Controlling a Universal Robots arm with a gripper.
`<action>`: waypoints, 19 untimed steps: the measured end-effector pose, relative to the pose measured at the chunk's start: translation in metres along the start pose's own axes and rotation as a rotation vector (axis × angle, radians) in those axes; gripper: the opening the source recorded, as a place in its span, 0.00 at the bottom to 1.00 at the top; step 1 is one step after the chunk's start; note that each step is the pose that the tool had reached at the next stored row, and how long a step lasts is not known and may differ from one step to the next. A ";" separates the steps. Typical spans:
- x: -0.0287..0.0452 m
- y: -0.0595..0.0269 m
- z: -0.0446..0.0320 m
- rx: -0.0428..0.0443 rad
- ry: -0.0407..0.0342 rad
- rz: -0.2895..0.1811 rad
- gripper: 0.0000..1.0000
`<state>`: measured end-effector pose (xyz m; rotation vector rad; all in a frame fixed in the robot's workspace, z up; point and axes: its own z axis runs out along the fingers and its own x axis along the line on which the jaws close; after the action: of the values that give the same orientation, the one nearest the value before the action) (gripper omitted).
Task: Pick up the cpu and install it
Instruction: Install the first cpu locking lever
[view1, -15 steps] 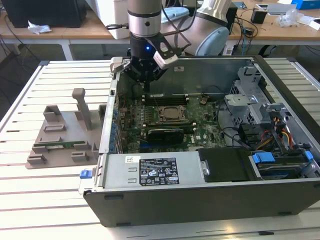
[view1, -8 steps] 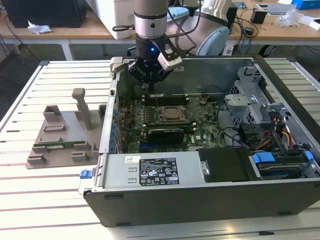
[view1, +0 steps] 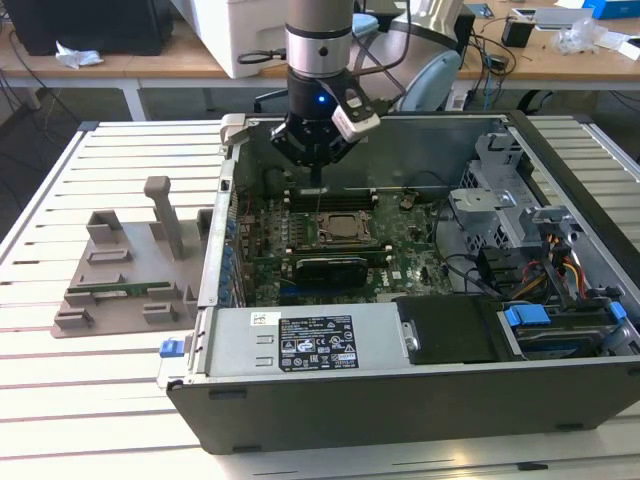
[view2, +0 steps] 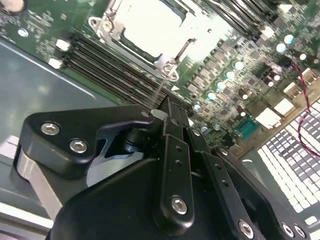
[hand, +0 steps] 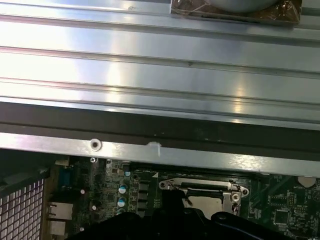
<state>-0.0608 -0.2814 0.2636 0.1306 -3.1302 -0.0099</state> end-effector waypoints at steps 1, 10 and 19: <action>-0.0044 -0.0004 0.0002 -0.0001 0.0011 0.000 0.11; -0.0215 -0.0019 0.0109 -0.0008 0.0098 0.000 0.11; -0.0222 -0.0020 0.0195 -0.0026 0.0105 0.000 0.11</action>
<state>-0.0387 -0.2813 0.2438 0.1302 -3.1196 -0.0132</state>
